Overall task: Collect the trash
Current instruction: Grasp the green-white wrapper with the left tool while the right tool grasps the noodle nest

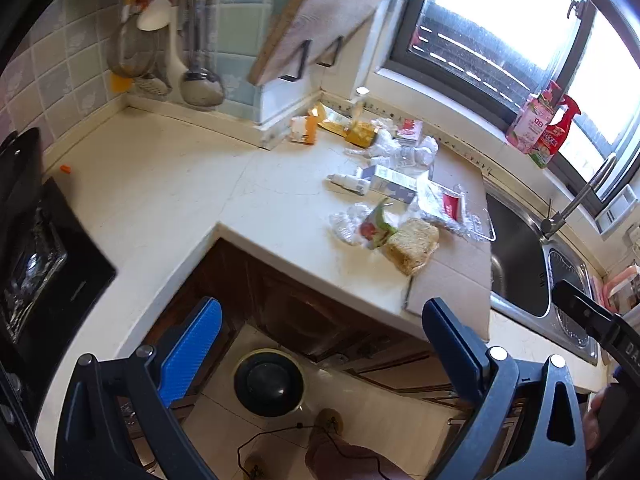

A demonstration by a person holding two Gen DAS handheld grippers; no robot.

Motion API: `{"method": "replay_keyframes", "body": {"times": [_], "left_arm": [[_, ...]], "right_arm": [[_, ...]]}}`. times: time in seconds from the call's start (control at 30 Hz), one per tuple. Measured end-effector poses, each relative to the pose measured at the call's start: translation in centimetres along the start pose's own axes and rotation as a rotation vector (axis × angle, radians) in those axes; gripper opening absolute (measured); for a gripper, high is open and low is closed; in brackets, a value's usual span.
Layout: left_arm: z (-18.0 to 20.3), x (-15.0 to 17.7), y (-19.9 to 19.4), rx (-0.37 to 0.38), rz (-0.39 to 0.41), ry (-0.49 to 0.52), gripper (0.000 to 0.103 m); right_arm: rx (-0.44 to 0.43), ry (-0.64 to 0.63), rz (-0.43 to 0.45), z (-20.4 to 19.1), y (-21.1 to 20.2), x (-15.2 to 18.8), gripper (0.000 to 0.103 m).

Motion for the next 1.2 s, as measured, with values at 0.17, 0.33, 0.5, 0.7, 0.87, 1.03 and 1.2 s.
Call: {"method": "replay_keyframes", "body": {"times": [0.17, 0.33, 0.5, 0.7, 0.87, 1.03, 1.2], "left_arm": [[3.6, -2.4, 4.1, 0.018, -0.086, -0.016, 0.1], [5.3, -4.1, 8.5, -0.019, -0.126, -0.034, 0.1], [5.8, -5.3, 14.2, -0.003, -0.187, -0.089, 0.1], [5.7, -5.9, 19.3, 0.022, -0.261, -0.168, 0.071], [5.4, -6.1, 21.7, 0.034, -0.295, -0.2, 0.059], [5.0, -6.3, 23.4, 0.028, -0.324, -0.221, 0.031], [4.3, -6.2, 24.1, 0.006, -0.32, -0.211, 0.009]], "right_arm": [[-0.106, 0.036, -0.132, 3.0, 4.9, -2.9, 0.077], [-0.2, 0.083, -0.251, 4.6, 10.4, -4.4, 0.074], [-0.269, 0.115, -0.345, 5.2, 15.4, -5.2, 0.071], [-0.292, 0.14, -0.431, 4.6, 20.4, -5.0, 0.069], [-0.302, 0.181, -0.487, 4.0, 23.4, -4.3, 0.065], [-0.314, 0.208, -0.53, 3.3, 25.2, -3.4, 0.048], [-0.309, 0.192, -0.549, 2.7, 25.9, -3.1, 0.031]]}}
Point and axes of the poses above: each gripper's, at about its wrist camera, not at the fingertips, and y roughly the way its jaws point, z to its right, x to its underside, the point moved 7 cm from there along y, roughly the way its jaws point
